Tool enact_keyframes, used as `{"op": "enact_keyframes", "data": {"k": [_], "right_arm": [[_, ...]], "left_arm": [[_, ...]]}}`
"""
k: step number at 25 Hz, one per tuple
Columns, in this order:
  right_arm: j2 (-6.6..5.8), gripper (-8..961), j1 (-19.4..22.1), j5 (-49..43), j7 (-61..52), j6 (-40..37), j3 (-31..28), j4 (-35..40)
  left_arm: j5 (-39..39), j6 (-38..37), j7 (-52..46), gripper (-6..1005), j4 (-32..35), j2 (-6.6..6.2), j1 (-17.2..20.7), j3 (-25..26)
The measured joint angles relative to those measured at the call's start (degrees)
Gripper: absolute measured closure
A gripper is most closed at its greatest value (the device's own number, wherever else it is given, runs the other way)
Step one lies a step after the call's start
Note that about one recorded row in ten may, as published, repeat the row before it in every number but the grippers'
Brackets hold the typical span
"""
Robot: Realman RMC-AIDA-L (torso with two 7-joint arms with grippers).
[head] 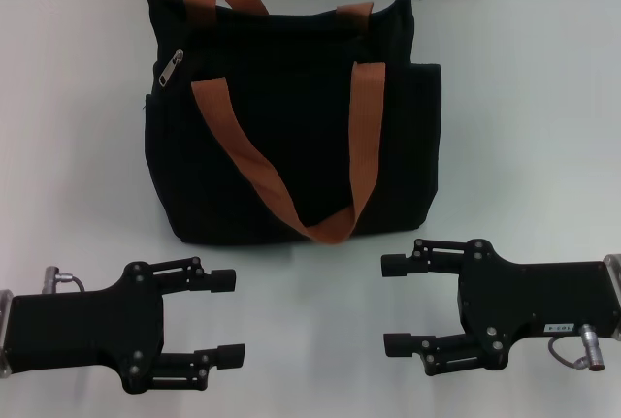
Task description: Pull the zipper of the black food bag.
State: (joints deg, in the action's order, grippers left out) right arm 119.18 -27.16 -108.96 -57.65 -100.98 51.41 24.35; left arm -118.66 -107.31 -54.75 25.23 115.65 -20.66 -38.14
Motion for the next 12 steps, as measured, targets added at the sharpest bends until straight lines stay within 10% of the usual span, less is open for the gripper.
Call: {"op": "enact_keyframes", "data": {"k": [12], "right_arm": [[0.00, 136, 0.0, 0.1, 0.0, 0.0, 0.0, 0.0]], "left_arm": [[0.0, -0.3, 0.1, 227, 0.0, 0.01, 0.1, 0.0]]}}
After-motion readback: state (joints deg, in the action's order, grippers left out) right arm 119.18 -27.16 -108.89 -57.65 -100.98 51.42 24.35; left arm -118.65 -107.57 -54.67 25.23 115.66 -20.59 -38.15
